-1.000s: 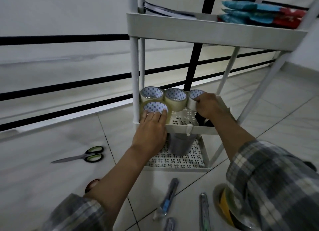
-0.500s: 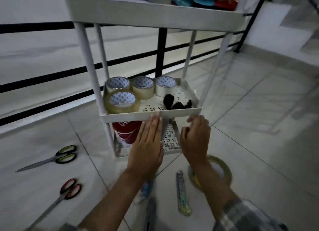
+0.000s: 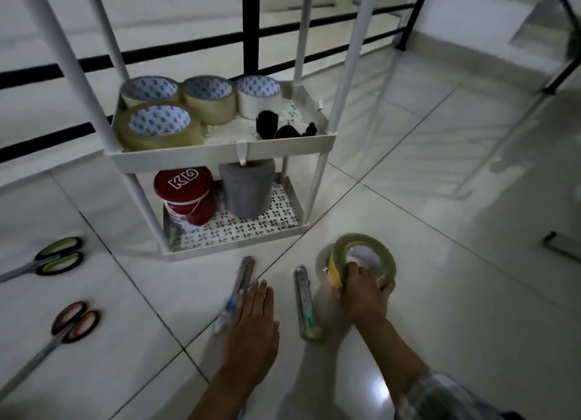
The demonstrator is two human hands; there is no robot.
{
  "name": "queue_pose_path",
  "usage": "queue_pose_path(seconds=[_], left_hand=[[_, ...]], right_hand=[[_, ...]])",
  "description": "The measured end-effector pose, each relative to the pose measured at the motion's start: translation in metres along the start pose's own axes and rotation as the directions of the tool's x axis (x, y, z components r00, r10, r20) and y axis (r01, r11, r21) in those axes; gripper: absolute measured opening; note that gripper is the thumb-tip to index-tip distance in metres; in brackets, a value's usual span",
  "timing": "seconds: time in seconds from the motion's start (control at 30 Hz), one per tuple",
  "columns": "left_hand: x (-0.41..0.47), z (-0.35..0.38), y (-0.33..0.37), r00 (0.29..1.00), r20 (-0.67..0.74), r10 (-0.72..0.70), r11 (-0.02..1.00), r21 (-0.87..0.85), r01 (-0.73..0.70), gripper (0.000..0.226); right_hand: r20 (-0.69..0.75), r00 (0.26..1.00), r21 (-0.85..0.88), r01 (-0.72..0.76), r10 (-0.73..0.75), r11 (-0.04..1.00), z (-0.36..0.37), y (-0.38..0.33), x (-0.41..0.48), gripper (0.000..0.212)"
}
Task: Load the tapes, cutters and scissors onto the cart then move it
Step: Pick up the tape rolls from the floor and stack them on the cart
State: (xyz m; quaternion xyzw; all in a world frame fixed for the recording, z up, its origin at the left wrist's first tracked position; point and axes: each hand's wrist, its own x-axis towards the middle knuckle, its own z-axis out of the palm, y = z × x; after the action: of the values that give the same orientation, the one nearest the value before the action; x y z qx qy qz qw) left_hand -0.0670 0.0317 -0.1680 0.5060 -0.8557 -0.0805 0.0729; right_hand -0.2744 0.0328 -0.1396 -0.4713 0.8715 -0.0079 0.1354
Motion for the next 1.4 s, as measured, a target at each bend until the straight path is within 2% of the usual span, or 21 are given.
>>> queue_pose_path(seconds=[0.1,0.23,0.3,0.37,0.47,0.57,0.7,0.8,0.83,0.93,1.07,1.23,1.4], left_hand=[[-0.013,0.002,-0.008,0.998,-0.043,-0.049,0.998,-0.051,0.047,0.054],[-0.041,-0.001,-0.032,0.976,-0.103,-0.192,0.974,-0.144,0.176,0.052],[-0.059,-0.004,-0.047,0.961,-0.107,-0.254,0.962,-0.128,0.241,0.054],[-0.076,-0.004,-0.063,0.946,-0.120,-0.301,0.951,-0.113,0.288,0.057],[-0.100,-0.005,-0.091,0.910,-0.174,-0.375,0.927,-0.080,0.367,0.056],[-0.134,-0.013,-0.126,0.841,-0.224,-0.492,0.865,-0.014,0.502,0.062],[-0.194,-0.036,-0.171,0.670,-0.279,-0.687,0.700,-0.008,0.714,0.063],[-0.227,-0.044,-0.194,0.623,-0.229,-0.748,0.626,0.070,0.777,0.059],[-0.235,-0.044,-0.200,0.630,-0.209,-0.748,0.623,0.106,0.775,0.056],[-0.246,-0.043,-0.216,0.713,-0.219,-0.666,0.680,0.213,0.702,0.049],[-0.240,-0.060,-0.210,0.778,-0.297,-0.554,0.760,0.202,0.618,0.051],[-0.207,-0.089,-0.179,0.840,-0.409,-0.356,0.886,0.139,0.443,0.036],[-0.156,-0.127,-0.128,0.872,-0.459,-0.173,0.967,0.091,0.239,0.043]], right_hand=[[-0.027,1.000,0.022,-0.015,0.016,1.000,0.002,0.004,-0.006,0.041],[-0.197,0.980,0.059,0.052,-0.040,0.997,0.017,-0.005,-0.035,0.024],[-0.277,0.953,0.064,0.146,-0.123,0.987,0.032,-0.019,-0.052,0.029],[-0.381,0.894,0.026,0.266,-0.237,0.964,0.046,-0.038,-0.068,0.038],[-0.445,0.824,0.018,0.401,-0.352,0.916,0.050,-0.076,-0.092,0.037],[-0.467,0.768,0.004,0.497,-0.438,0.868,0.053,-0.114,-0.117,0.035],[-0.440,0.697,-0.035,0.618,-0.567,0.786,0.055,-0.158,-0.150,0.036],[-0.388,0.662,-0.082,0.668,-0.641,0.740,0.055,-0.179,-0.167,0.038],[-0.366,0.656,-0.085,0.682,-0.660,0.726,0.054,-0.185,-0.173,0.040],[-0.338,0.642,-0.110,0.699,-0.688,0.707,0.052,-0.193,-0.184,0.049],[-0.326,0.647,-0.122,0.694,-0.689,0.709,0.046,-0.189,-0.189,0.052],[-0.385,0.655,-0.077,0.679,-0.650,0.730,0.031,-0.177,-0.186,0.032],[-0.475,0.689,0.035,0.636,-0.547,0.771,-0.005,-0.159,-0.174,0.025]])
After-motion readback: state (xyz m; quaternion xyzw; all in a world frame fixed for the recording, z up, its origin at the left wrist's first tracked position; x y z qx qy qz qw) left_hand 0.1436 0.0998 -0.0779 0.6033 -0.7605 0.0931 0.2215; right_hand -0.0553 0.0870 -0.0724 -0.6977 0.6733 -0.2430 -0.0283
